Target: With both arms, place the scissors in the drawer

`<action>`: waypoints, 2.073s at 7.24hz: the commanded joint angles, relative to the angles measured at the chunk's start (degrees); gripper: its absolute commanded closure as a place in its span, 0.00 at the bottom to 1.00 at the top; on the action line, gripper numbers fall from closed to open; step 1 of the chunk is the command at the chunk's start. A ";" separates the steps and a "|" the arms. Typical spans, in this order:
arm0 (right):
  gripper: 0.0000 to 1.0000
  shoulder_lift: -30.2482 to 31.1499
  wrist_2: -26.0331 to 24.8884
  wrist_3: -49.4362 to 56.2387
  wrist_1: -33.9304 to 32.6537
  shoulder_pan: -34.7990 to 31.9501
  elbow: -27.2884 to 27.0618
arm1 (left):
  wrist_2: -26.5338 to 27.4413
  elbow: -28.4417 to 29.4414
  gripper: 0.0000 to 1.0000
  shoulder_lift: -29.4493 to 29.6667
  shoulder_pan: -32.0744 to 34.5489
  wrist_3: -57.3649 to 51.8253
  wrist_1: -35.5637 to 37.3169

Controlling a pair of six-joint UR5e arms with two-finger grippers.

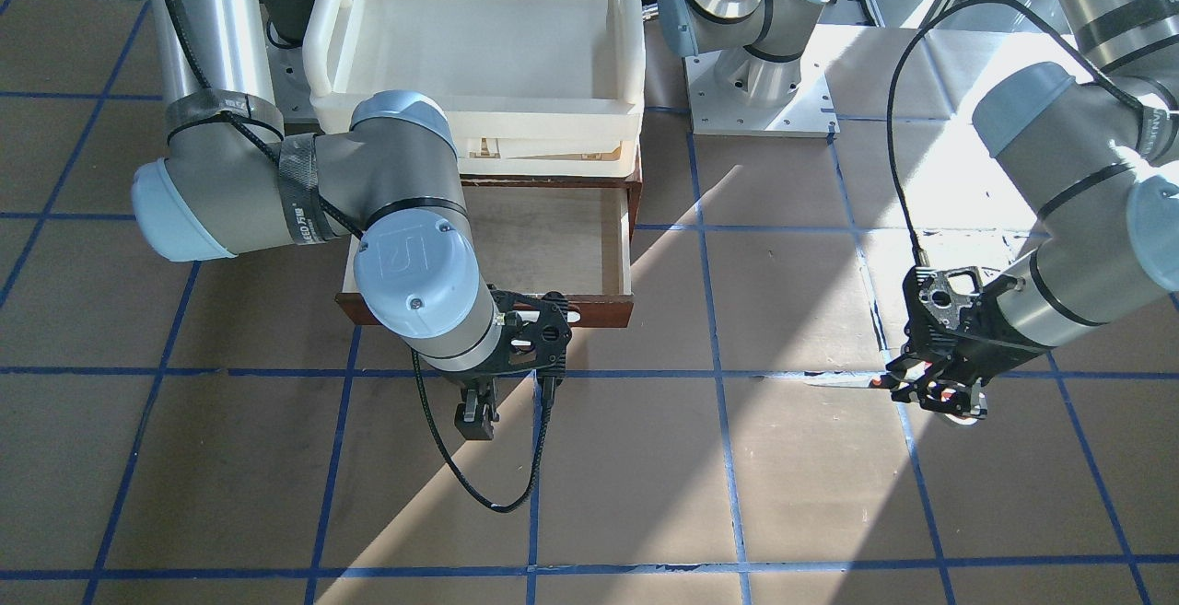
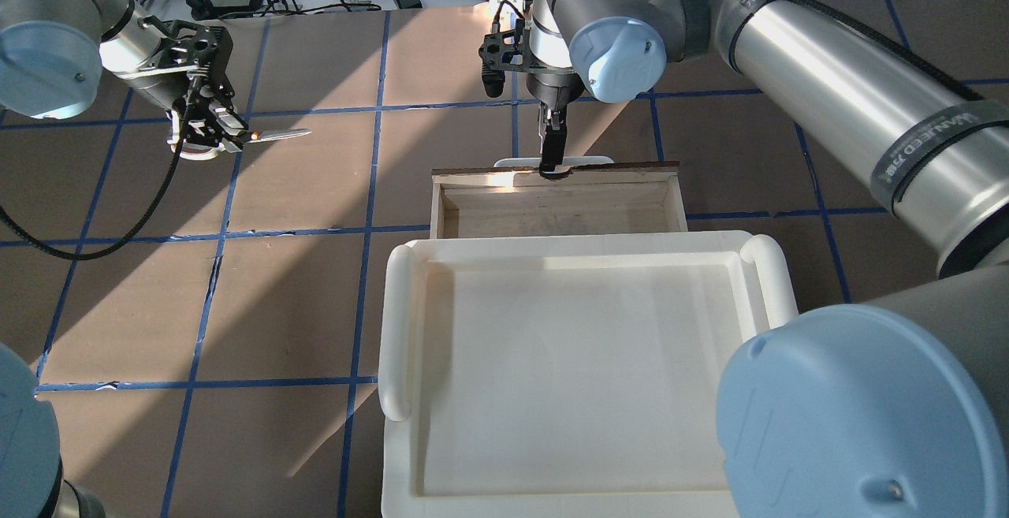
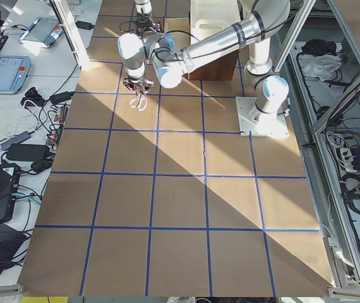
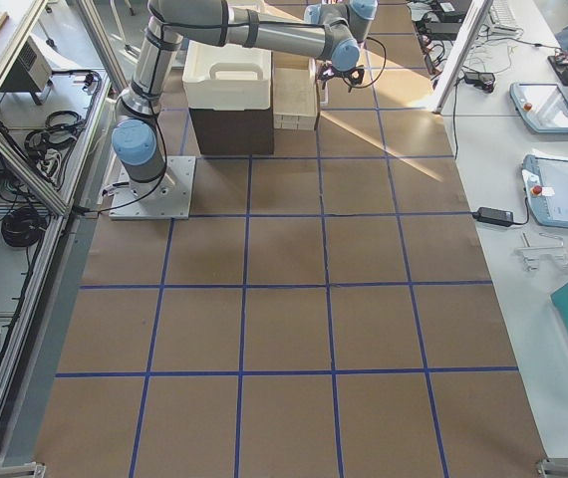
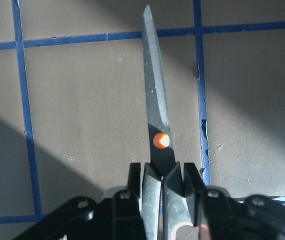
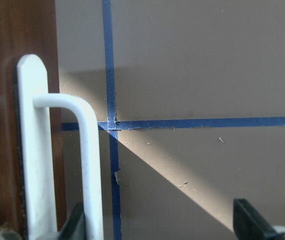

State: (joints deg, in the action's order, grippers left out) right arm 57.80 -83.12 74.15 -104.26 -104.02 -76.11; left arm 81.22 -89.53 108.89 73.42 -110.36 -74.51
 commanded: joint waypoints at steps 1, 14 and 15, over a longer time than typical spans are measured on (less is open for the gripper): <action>0.00 -0.85 0.07 0.03 -0.15 0.04 1.49 | -0.01 -0.20 1.00 -0.78 1.28 2.76 -0.81; 0.00 2.04 0.77 -1.64 2.74 0.92 3.33 | -0.10 -0.82 1.00 -5.88 7.09 8.67 -5.38; 0.00 4.23 1.03 -3.47 4.05 1.62 3.25 | -0.18 -0.82 1.00 -6.41 7.35 9.71 -6.34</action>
State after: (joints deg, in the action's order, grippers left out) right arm 59.53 -82.34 72.21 -101.57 -103.16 -72.83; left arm 81.06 -90.30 103.06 80.54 -101.55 -80.00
